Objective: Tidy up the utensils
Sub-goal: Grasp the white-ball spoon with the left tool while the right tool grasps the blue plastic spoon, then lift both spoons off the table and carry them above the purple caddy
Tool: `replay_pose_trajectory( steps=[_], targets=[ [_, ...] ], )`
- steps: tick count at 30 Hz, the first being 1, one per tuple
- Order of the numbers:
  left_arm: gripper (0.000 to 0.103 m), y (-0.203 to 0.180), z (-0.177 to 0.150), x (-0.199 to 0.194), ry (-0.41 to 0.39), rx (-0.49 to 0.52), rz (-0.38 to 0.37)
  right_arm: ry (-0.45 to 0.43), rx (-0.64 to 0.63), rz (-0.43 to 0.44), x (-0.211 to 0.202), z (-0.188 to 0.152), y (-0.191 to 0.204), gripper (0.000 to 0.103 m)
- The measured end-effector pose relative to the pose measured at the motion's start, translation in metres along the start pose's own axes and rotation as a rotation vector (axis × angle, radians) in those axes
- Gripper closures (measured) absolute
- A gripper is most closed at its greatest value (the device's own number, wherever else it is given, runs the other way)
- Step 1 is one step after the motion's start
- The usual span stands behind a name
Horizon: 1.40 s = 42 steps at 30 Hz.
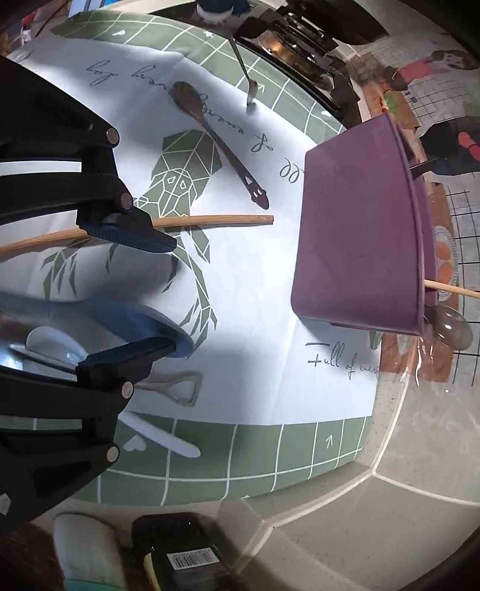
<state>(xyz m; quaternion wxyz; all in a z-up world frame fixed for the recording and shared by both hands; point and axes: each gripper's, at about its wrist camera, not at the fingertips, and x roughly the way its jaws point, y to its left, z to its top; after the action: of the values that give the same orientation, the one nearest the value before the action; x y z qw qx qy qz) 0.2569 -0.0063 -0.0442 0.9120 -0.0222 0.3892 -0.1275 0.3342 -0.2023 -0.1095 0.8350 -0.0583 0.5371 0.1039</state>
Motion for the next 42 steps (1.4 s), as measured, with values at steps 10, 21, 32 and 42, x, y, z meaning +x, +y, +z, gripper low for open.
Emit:
replay_pose_trajectory(
  steps=[10,21,32,42],
  targets=[
    [0.081,-0.011,0.006,-0.042,-0.051,0.026,-0.033,-0.082,0.024,0.139,-0.048,-0.005,-0.005,0.097],
    [0.081,-0.018,0.007,-0.062,-0.060,0.015,-0.053,-0.139,-0.051,0.150,-0.083,-0.009,0.005,0.095],
    [0.081,-0.014,0.006,-0.062,-0.051,-0.011,-0.054,-0.046,-0.067,0.032,-0.026,-0.013,-0.005,0.045],
    [0.081,-0.011,0.006,-0.061,-0.045,-0.025,-0.069,-0.016,0.016,0.090,-0.020,-0.001,-0.016,0.071]
  ],
)
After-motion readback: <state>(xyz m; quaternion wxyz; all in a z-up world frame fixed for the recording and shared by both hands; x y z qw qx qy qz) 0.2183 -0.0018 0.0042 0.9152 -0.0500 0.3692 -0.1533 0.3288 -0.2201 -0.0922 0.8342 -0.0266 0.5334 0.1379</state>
